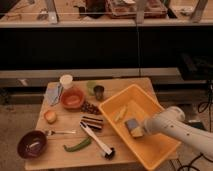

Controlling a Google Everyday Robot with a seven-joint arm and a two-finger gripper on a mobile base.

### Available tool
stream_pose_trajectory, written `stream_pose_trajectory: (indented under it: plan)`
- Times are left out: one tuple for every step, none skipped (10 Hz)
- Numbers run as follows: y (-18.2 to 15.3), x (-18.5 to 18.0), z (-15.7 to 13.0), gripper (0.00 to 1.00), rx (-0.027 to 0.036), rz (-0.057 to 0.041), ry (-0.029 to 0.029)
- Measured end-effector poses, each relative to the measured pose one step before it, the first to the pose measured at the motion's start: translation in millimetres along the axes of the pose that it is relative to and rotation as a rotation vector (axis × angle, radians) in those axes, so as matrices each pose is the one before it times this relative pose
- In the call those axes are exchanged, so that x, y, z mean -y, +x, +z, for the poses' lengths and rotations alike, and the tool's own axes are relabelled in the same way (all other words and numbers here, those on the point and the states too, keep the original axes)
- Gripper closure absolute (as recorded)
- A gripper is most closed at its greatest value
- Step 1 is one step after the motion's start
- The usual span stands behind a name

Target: Wipe tray with sponge

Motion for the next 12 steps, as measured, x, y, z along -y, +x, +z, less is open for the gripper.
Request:
stream_pose_trajectory:
  plan:
    - [-5.74,-16.97,3.16,1.00,0.00078,-0.01739,-0.01125]
    - [-1.80,-11.93,2.46,1.00,-0.00490,-0.00889,-0.00484]
    - [-0.07,-5.82,1.52,1.00,-0.00468,-0.00525,0.00185]
    - [3.51,-5.19,1.26,1.00,-0.01091,0.00484,0.00130]
    - [4.92,0.14,-0.70,1.00,-0.00674,0.00981,0.00456]
    - [4.23,2.75,-1.14,1.00,-0.00333,0.00798,0.00538]
    - [9.64,9.78,-3.84,1.00,-0.00384,0.01943,0.01425]
    - [13.34,16.56,-6.88,1.00,-0.00238,0.01524,0.01936]
    - [14.13,17.40,-8.82,1.00,-0.00213,0.01396,0.01776]
    - [12.39,14.39,-8.19,1.00,-0.00079,0.01076,0.01545]
    - [15.75,17.61,-10.60,1.00,0.00131,0.02225,0.01858]
    - [8.76,11.09,-5.36,1.00,0.00085,0.01699,0.01108]
